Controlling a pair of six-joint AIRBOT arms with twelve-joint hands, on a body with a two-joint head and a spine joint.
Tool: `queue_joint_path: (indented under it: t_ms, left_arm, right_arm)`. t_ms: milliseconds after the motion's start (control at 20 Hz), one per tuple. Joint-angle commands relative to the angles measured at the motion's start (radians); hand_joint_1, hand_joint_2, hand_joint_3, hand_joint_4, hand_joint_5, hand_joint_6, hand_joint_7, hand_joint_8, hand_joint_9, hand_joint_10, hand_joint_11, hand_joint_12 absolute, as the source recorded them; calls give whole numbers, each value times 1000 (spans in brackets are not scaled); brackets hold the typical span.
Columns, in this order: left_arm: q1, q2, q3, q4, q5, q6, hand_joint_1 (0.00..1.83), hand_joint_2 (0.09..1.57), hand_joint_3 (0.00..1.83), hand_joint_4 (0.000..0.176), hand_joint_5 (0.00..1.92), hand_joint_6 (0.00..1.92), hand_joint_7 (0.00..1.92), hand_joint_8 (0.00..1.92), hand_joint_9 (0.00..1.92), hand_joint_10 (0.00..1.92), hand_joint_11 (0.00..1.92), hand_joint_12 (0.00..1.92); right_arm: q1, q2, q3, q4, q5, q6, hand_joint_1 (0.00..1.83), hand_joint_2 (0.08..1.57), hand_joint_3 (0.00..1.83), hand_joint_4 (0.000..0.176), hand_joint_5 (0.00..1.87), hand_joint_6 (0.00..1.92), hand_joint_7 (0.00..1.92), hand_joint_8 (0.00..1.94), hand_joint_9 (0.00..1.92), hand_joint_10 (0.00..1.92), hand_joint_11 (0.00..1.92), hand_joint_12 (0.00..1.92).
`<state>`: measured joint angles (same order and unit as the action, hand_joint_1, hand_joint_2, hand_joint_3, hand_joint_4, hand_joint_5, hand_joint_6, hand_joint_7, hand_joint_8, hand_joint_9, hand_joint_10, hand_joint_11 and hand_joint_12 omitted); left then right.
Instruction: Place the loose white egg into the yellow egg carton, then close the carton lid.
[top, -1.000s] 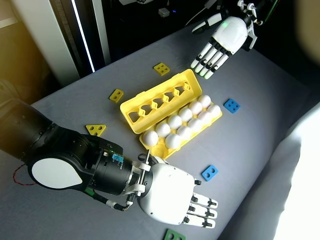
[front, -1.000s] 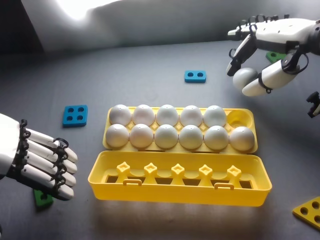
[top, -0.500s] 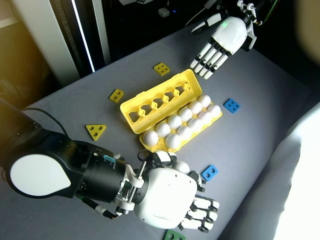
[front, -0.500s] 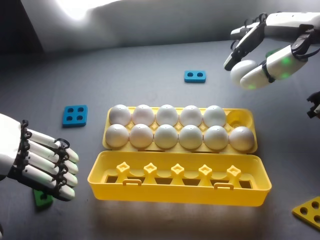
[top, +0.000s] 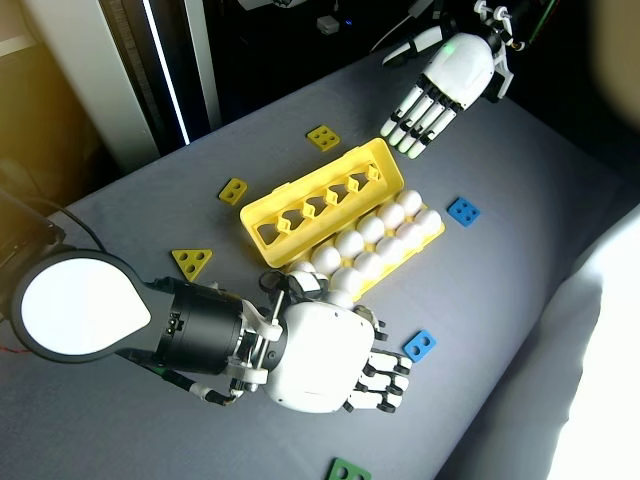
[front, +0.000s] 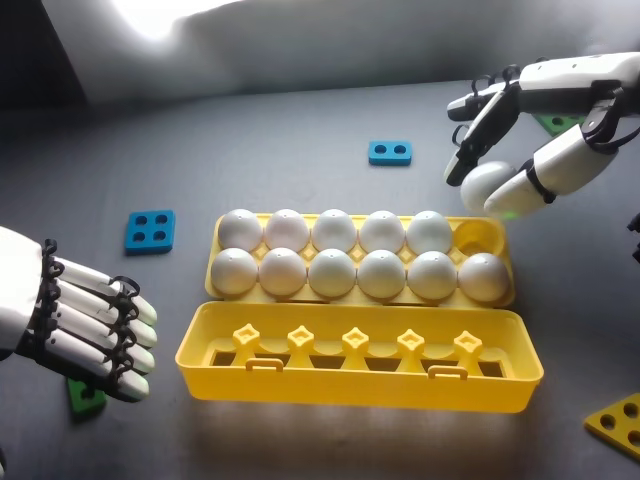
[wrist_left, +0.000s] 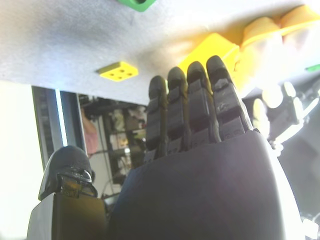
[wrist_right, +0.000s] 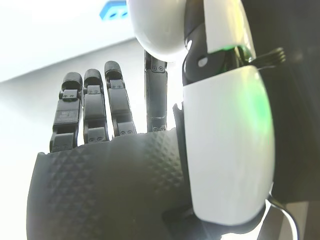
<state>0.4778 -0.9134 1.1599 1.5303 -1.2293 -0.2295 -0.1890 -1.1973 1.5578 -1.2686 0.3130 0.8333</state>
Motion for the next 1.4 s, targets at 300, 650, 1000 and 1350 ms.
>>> queue_joint_path:
  t_ms: [300,650,1000,1350]
  left_arm:
    - [-4,16,4,-63,-56,-2,0,1135,2,0,283,5,255,4,168,6,0,301]
    - [-2,16,5,-63,-54,-2,0,1142,2,0,245,3,227,3,141,4,0,201]
    - [-3,15,5,-63,-54,-3,0,1126,0,0,269,3,248,2,168,4,0,313]
    - [-5,14,5,-63,-54,-3,0,1127,1,0,274,0,245,1,169,4,0,373]
  right_arm:
    - [-6,18,-2,16,29,9,1052,1054,0,176,1113,753,73,3,0,0,0,0]
    - [-13,18,-35,-17,30,9,1071,1029,0,176,1178,645,113,5,0,0,0,0]
    - [-18,16,-35,-40,25,-19,1053,1049,3,176,1121,742,95,7,0,0,0,0]
    - [-25,11,-35,-41,24,-19,1064,1038,0,176,1155,681,97,2,0,0,0,0]
